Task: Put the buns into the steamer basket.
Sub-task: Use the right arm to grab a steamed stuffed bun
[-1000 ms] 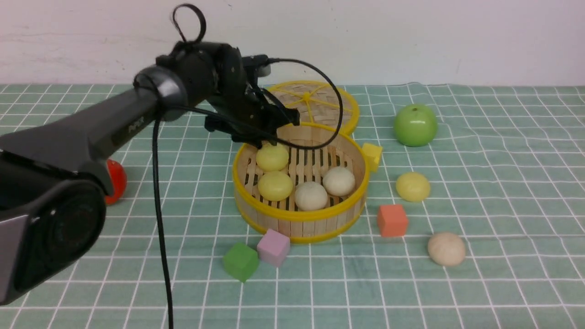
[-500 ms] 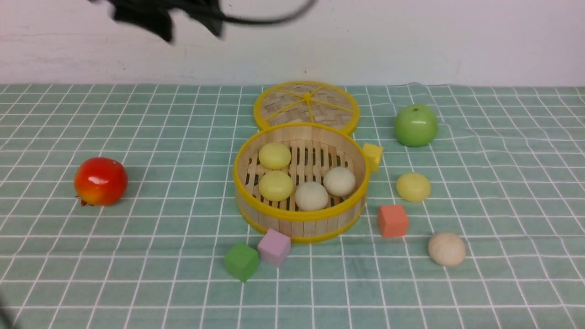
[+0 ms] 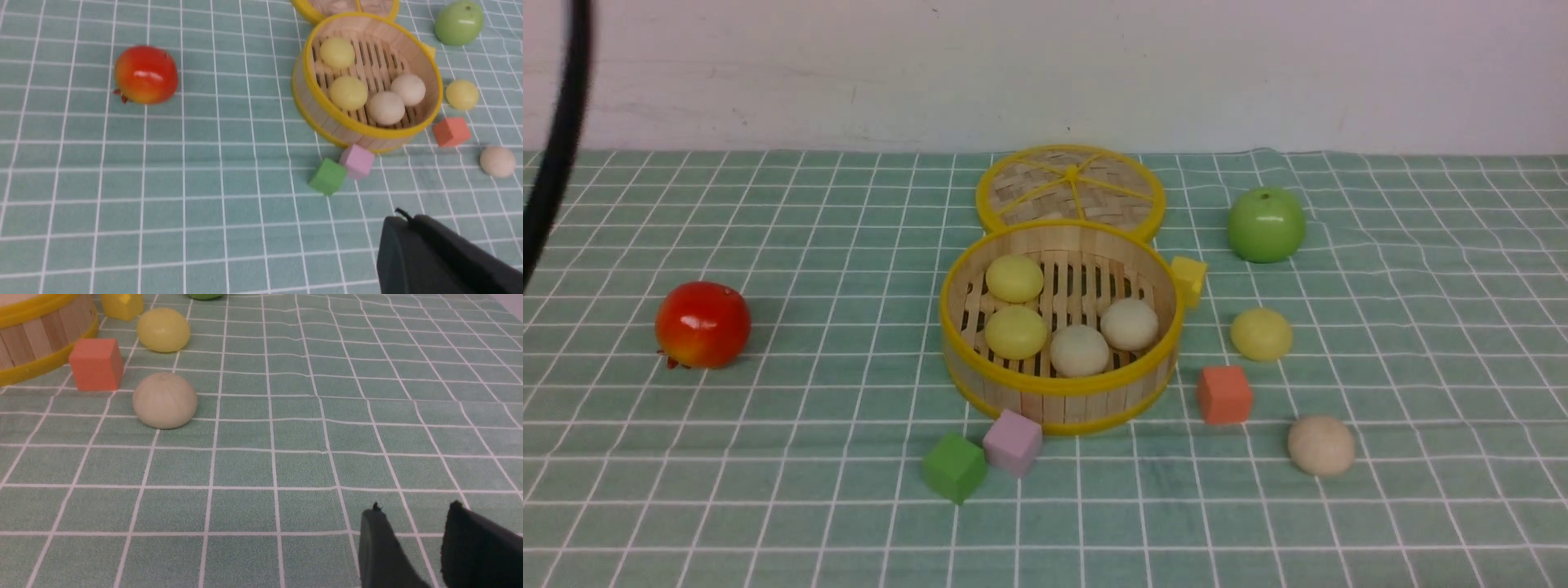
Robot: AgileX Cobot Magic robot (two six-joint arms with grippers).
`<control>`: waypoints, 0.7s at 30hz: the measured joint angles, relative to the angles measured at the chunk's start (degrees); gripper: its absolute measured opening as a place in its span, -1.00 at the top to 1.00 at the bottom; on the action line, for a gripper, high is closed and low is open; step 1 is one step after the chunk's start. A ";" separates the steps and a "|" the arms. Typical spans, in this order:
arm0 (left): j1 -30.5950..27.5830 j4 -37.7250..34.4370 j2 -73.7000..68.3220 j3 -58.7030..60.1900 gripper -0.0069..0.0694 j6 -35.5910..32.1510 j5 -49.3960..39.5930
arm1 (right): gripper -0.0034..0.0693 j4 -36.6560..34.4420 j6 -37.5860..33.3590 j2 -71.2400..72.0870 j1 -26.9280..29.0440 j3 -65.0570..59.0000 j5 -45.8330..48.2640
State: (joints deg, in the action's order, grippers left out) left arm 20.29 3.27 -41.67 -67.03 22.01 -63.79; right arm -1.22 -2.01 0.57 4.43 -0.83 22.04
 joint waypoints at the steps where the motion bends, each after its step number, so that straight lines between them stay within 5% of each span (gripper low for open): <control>1: 0.00 0.00 0.00 1.05 0.86 0.00 0.00 | 0.25 0.00 0.00 0.00 0.00 0.00 0.00; 7: 0.00 0.22 15.74 23.87 0.86 -0.23 6.87 | 0.25 0.00 0.00 0.00 0.00 0.00 0.00; 21: 0.00 0.21 15.66 26.22 0.86 -0.23 8.16 | 0.25 0.00 0.00 0.00 0.00 0.00 0.00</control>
State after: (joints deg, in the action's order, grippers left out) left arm 20.29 3.49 -26.01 -40.81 21.78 -55.63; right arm -1.22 -2.01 0.57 4.43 -0.83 22.04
